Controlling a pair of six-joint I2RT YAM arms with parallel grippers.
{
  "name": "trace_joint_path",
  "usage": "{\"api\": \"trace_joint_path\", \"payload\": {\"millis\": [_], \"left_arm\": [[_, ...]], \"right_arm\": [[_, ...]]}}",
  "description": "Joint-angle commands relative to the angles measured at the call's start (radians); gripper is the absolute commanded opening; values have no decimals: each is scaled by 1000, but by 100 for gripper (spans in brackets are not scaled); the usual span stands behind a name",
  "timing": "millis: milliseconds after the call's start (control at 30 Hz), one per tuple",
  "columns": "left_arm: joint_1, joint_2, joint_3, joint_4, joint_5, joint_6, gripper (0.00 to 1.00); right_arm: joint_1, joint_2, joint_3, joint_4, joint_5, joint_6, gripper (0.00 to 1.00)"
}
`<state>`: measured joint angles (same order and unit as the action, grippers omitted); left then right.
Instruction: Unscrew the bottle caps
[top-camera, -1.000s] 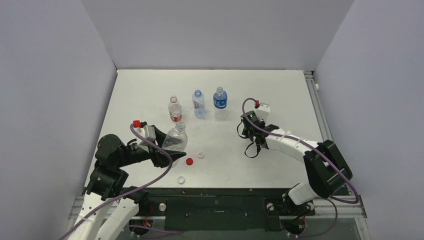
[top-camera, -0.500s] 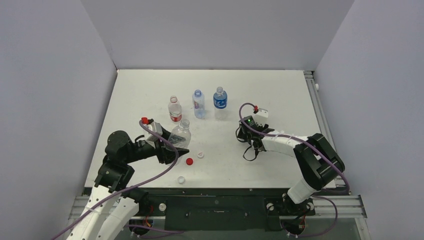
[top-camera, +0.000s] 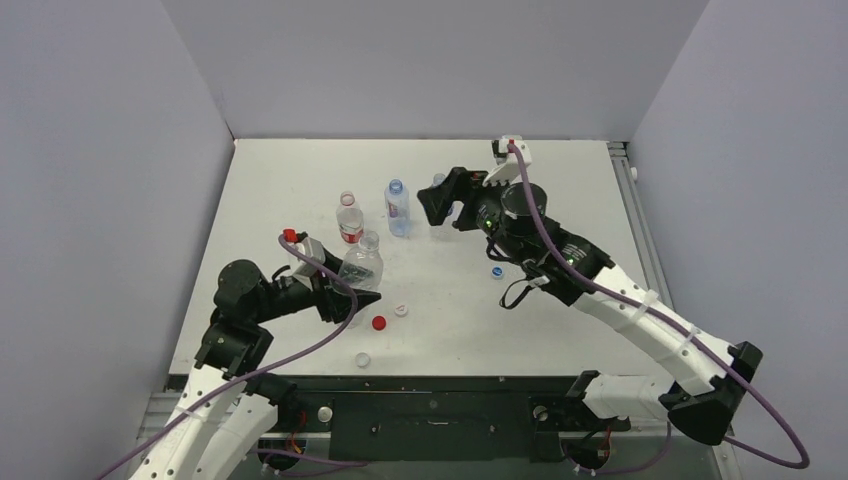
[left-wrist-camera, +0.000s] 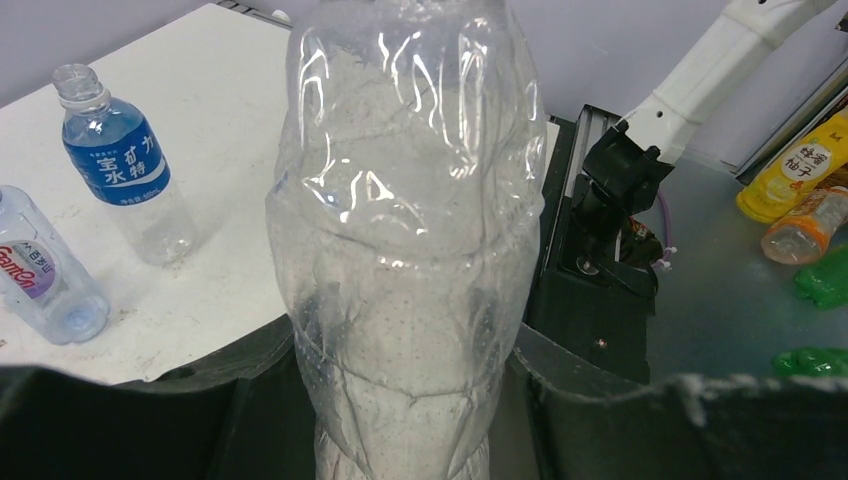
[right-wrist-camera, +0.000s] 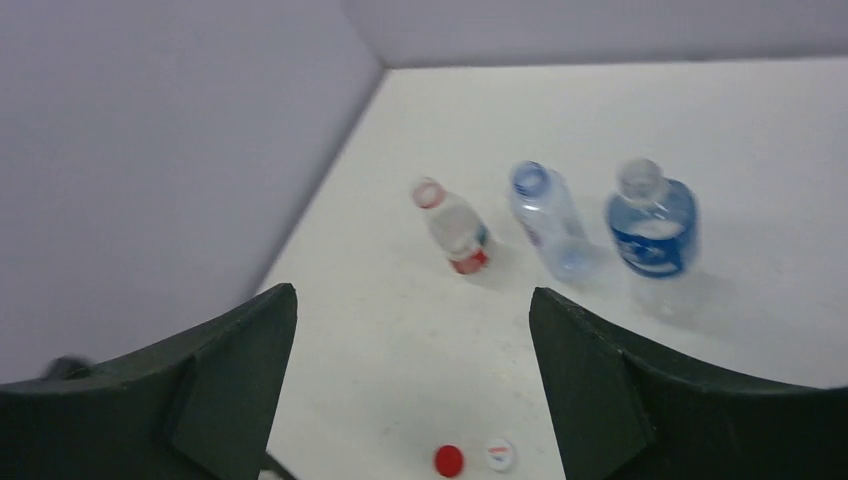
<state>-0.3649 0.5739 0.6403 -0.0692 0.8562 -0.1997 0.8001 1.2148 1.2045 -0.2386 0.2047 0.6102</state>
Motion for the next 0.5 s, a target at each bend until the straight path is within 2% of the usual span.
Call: {"api": "trace_joint_path", "payload": {"millis": [0,133,300,467], "left_arm": [[0,14,-7,96,-19,-43,12],[1,10,-7,90,-13,-40,12],[0,14,9,89,1,-46,12],[0,11,30,83,5,-56,13]], "right_arm": [[130,-2,164,-8,-171,-101,82],[228,18,225,54,-256,-102,82],[329,83,310,16,-247,-129,82],[356,114,318,-5,-219,-141,70]]}}
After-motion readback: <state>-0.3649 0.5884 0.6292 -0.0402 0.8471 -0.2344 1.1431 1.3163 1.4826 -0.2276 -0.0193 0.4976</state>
